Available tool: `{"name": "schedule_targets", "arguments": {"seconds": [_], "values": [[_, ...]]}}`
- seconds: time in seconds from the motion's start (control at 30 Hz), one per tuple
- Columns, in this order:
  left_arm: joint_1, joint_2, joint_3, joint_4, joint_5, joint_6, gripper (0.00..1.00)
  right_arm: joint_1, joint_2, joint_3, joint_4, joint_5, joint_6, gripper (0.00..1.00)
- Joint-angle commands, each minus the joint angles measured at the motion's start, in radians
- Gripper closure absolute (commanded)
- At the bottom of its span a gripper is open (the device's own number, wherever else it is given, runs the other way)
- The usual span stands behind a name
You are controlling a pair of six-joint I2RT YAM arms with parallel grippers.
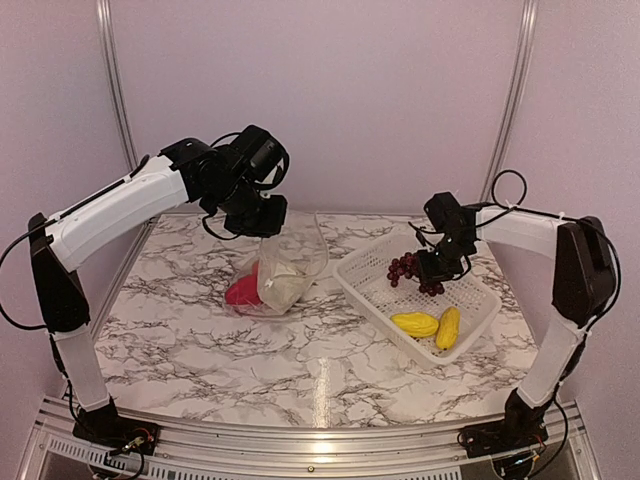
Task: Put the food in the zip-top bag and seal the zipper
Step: Pick up the fake fruit from the bin, then place the fake fruit in the zipper food storage bag.
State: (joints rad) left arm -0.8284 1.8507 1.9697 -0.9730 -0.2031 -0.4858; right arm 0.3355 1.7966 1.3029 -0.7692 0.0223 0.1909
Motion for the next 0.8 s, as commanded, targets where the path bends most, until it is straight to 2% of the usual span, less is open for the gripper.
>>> {"name": "schedule_targets", "arguments": {"seconds": [0.0, 0.3, 0.5, 0.77], "values": [[0.006, -0.008, 0.015, 0.009, 0.011, 0.004, 1.0, 0.013, -0.153, 0.116, -0.041, -0.049, 0.007, 0.87], [0.016, 0.013, 0.032, 0.011, 0.026, -0.005, 1.0, 0.115, -0.285, 0.258, -0.148, -0.069, 0.009, 0.87], [0.024, 0.018, 0.031, 0.021, 0.051, -0.023, 1.0, 0.227, -0.27, 0.418, -0.181, -0.104, 0.047, 0.87], [0.035, 0.019, 0.021, 0.054, 0.081, -0.069, 1.0, 0.381, -0.174, 0.582, -0.188, -0.17, 0.127, 0.87]]}}
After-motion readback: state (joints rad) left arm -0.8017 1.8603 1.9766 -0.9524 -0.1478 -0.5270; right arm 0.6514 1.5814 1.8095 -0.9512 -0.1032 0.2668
